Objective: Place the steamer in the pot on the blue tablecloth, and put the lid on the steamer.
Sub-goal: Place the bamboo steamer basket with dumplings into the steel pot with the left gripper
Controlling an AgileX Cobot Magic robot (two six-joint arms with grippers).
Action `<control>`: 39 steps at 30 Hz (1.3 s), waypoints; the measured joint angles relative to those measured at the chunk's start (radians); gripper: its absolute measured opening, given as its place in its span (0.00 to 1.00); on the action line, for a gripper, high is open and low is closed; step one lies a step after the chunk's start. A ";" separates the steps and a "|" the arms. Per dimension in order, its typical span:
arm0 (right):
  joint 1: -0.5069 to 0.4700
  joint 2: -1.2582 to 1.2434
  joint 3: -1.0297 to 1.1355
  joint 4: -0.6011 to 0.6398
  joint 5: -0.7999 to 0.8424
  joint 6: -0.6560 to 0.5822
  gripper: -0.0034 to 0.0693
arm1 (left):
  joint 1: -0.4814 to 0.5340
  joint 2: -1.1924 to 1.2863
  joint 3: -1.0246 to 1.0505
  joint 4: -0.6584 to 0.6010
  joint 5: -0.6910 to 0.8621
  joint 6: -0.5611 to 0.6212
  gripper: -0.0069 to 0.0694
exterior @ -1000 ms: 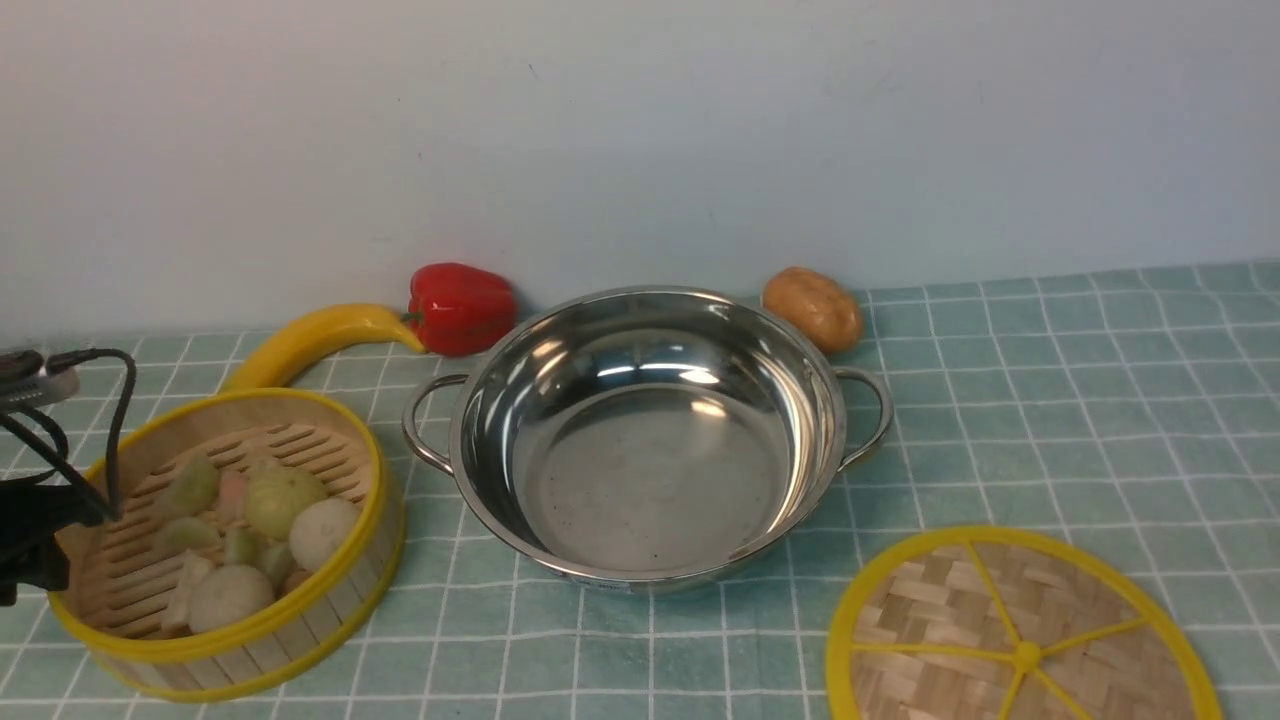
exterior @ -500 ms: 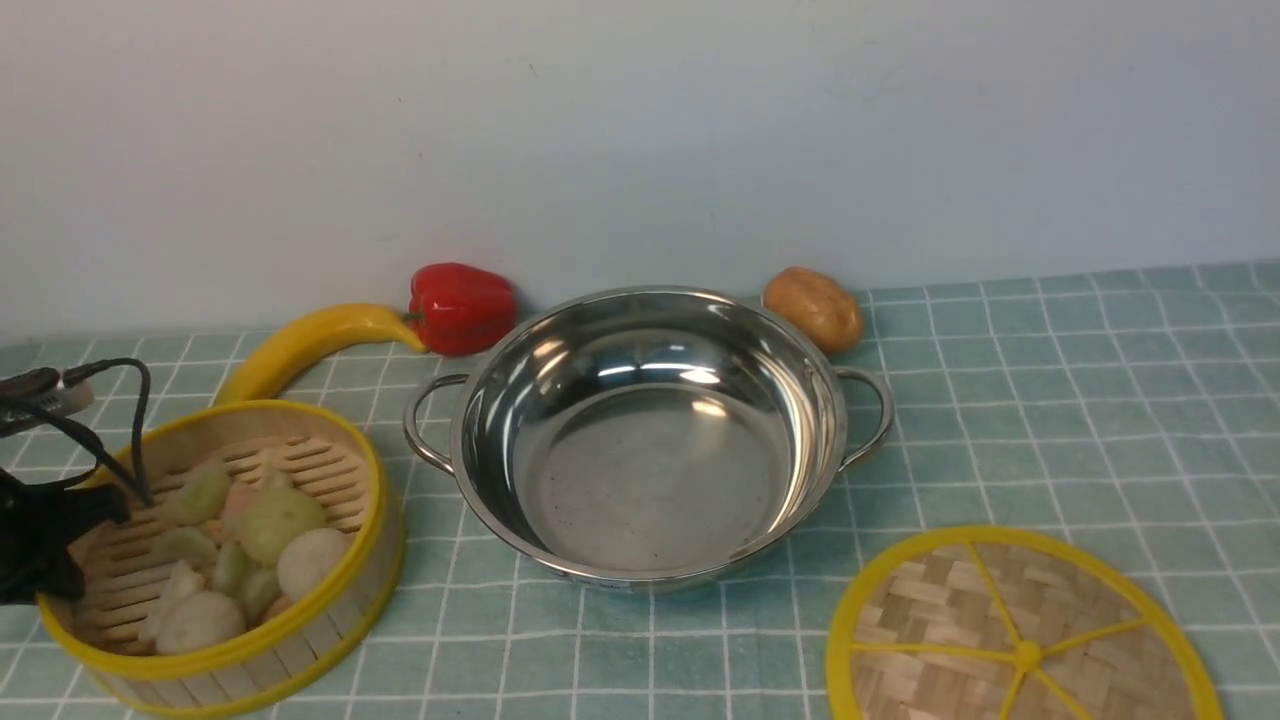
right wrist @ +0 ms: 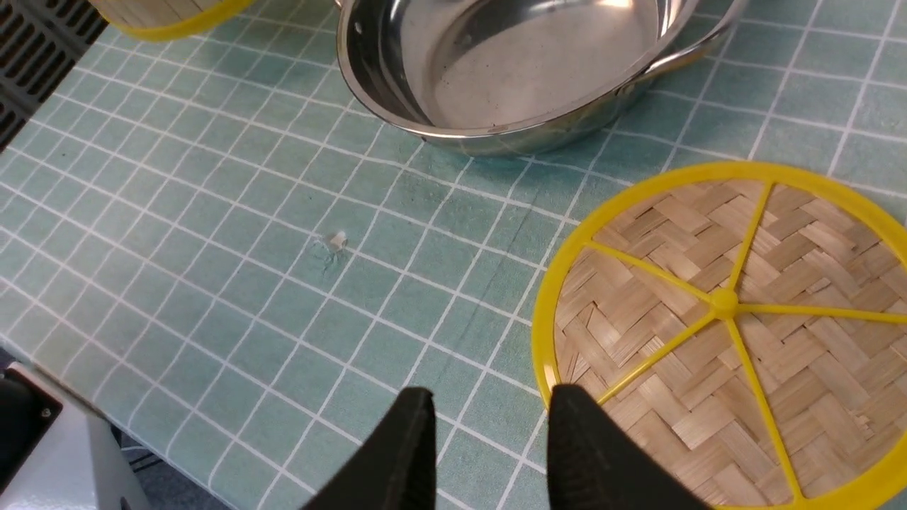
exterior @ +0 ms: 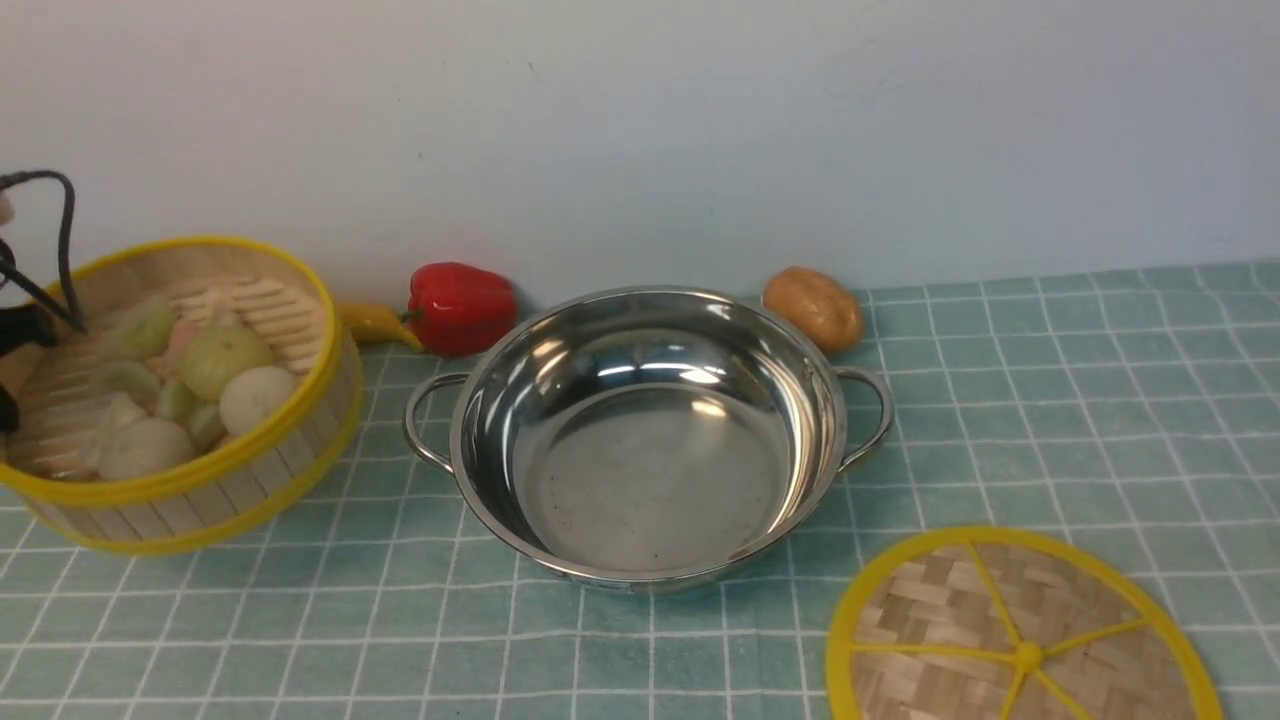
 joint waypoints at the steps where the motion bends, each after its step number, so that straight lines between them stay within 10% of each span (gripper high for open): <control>1: 0.000 0.000 0.000 0.000 0.000 0.000 0.38 | -0.004 0.000 -0.010 -0.003 0.009 0.008 0.13; 11: 0.000 0.000 0.000 0.001 0.000 0.005 0.38 | -0.470 0.056 -0.225 -0.080 0.060 0.067 0.13; 18: 0.000 0.000 0.000 0.016 0.000 0.027 0.38 | -0.705 0.241 -0.364 0.116 0.075 -0.096 0.13; 39: 0.000 0.000 0.000 0.024 0.000 0.031 0.38 | -0.685 0.446 -0.396 0.177 0.063 -0.157 0.13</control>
